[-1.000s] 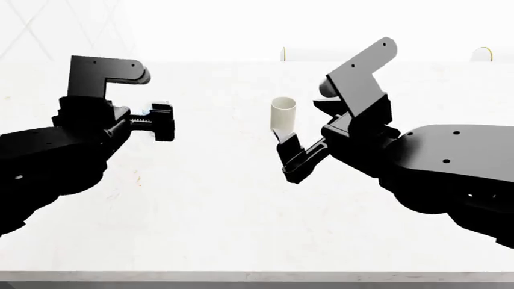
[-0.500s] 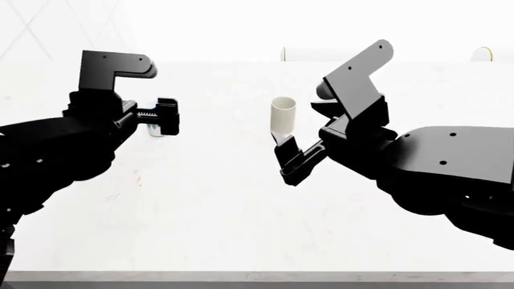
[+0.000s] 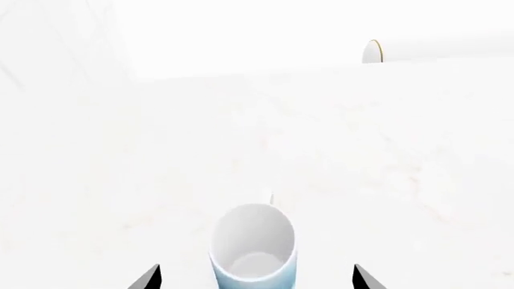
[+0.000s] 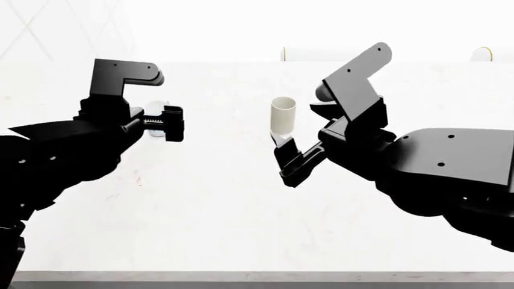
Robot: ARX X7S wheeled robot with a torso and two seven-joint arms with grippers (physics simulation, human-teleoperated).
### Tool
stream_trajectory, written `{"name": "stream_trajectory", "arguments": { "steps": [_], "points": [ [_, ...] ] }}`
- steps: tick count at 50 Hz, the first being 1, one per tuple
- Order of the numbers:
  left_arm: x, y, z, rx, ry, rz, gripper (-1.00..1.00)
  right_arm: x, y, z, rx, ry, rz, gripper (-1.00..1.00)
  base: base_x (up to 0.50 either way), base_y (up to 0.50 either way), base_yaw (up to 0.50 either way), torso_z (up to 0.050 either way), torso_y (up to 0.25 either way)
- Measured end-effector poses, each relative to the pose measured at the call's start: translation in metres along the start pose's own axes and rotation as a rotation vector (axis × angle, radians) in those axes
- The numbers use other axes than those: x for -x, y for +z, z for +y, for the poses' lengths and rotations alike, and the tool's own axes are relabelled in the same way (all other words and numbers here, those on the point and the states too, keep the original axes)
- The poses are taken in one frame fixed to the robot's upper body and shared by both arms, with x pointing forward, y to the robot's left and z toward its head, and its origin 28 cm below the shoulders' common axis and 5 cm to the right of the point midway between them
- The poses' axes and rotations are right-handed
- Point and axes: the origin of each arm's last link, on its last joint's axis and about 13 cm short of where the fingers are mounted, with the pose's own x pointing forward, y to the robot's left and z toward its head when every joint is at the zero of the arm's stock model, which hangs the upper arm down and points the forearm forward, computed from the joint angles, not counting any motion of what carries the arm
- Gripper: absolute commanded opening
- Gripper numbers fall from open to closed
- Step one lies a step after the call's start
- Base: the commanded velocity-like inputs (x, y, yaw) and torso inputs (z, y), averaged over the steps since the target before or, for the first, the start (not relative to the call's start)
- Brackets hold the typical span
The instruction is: Pick the mug and mug and place them in the sink. Then turn on the water.
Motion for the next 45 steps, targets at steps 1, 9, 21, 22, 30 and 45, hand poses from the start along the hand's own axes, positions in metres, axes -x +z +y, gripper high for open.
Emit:
{"name": "stream_trajectory", "arguments": {
  "steps": [1,9,21,22,30,45],
  "points": [
    [0.0,-0.001,0.0,0.001,0.0,0.003,1.0,0.0,0.0,0.0,0.0,0.0,0.0,1.0,0.0,0.0,0.0,0.0,0.0],
    [-0.002,-0.006,0.001,0.008,0.005,0.019,1.0,-0.001,-0.001,0.001,-0.001,0.002,0.0,1.0,0.0,0.0,0.0,0.0,0.0],
    [-0.006,-0.014,0.001,0.017,0.011,0.037,1.0,-0.001,-0.002,0.002,-0.004,0.005,0.001,1.0,0.0,0.0,0.0,0.0,0.0],
    [-0.007,-0.014,0.001,0.017,0.012,0.038,1.0,-0.001,-0.003,0.002,-0.004,0.006,0.001,1.0,0.0,0.0,0.0,0.0,0.0],
    [-0.011,-0.017,0.001,0.023,0.015,0.044,1.0,-0.002,-0.004,0.002,-0.007,0.01,0.002,1.0,0.0,0.0,0.0,0.0,0.0],
    [-0.018,-0.017,0.0,0.027,0.018,0.047,1.0,-0.004,-0.005,0.004,-0.01,0.017,0.002,1.0,0.0,0.0,0.0,0.0,0.0]
  ]
}}
